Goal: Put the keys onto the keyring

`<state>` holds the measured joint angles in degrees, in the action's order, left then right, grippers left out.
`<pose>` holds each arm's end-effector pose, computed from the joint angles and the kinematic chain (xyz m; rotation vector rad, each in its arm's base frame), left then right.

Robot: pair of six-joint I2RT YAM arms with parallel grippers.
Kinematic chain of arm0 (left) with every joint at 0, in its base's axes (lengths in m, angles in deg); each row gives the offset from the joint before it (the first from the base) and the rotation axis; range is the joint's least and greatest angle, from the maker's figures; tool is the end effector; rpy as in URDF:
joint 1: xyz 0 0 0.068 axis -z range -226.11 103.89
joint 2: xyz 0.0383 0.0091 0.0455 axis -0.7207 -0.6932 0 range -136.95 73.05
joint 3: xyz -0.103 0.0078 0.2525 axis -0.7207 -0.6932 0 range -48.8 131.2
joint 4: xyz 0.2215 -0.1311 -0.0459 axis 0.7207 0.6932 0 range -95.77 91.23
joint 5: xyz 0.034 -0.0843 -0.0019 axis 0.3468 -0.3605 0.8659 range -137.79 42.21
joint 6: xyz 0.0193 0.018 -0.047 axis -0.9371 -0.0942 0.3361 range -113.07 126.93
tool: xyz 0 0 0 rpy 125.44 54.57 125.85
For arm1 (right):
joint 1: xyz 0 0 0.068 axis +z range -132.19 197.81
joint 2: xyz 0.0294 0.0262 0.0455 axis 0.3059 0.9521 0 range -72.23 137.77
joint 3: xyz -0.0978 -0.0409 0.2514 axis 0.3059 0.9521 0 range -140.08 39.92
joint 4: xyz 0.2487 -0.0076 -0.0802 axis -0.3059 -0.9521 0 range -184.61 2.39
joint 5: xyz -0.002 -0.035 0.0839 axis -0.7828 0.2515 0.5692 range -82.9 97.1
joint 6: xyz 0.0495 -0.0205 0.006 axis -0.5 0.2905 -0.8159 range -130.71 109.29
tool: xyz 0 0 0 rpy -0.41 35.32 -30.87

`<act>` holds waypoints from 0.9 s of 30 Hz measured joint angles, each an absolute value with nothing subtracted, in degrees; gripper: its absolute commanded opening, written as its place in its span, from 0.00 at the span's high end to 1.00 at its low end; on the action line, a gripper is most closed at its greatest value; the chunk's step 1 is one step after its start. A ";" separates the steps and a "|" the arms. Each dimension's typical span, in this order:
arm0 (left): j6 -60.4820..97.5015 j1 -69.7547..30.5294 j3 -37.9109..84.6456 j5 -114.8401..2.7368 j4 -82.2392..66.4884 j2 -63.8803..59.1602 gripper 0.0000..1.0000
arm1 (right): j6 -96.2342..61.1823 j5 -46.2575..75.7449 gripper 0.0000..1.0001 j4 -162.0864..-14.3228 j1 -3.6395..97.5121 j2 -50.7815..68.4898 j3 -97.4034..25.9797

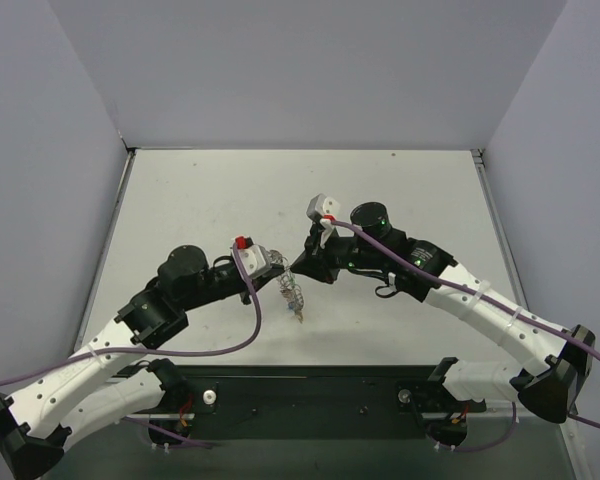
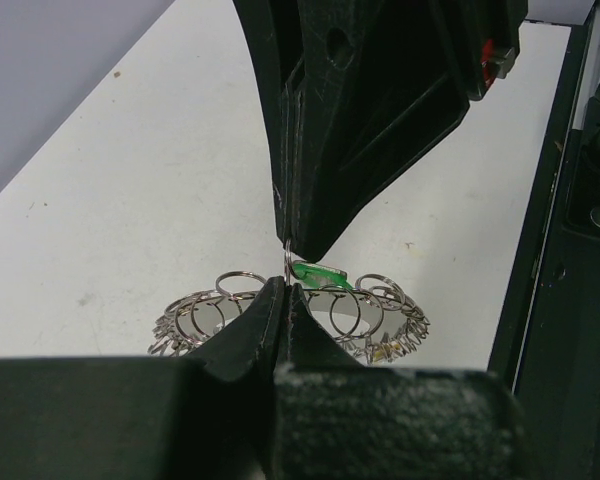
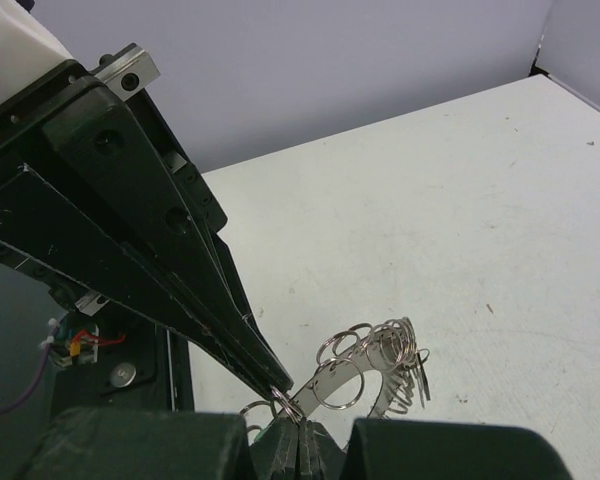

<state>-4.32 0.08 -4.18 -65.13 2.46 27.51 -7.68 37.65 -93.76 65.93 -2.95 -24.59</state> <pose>0.1222 -0.1427 0.3408 1.0470 1.4345 -0.7066 0.1724 0.2193 0.3801 -1.1477 1.4545 1.0280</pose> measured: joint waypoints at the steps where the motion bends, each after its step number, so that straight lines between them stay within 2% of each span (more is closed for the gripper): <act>1: -4.32 0.08 -4.18 -65.13 2.46 27.64 1.00 | -7.71 37.49 1.00 -93.65 65.97 -2.95 -24.70; 27: -3.51 0.08 -4.33 -65.59 2.65 30.98 1.00 | -9.28 36.18 1.00 -91.25 66.65 -2.95 -24.92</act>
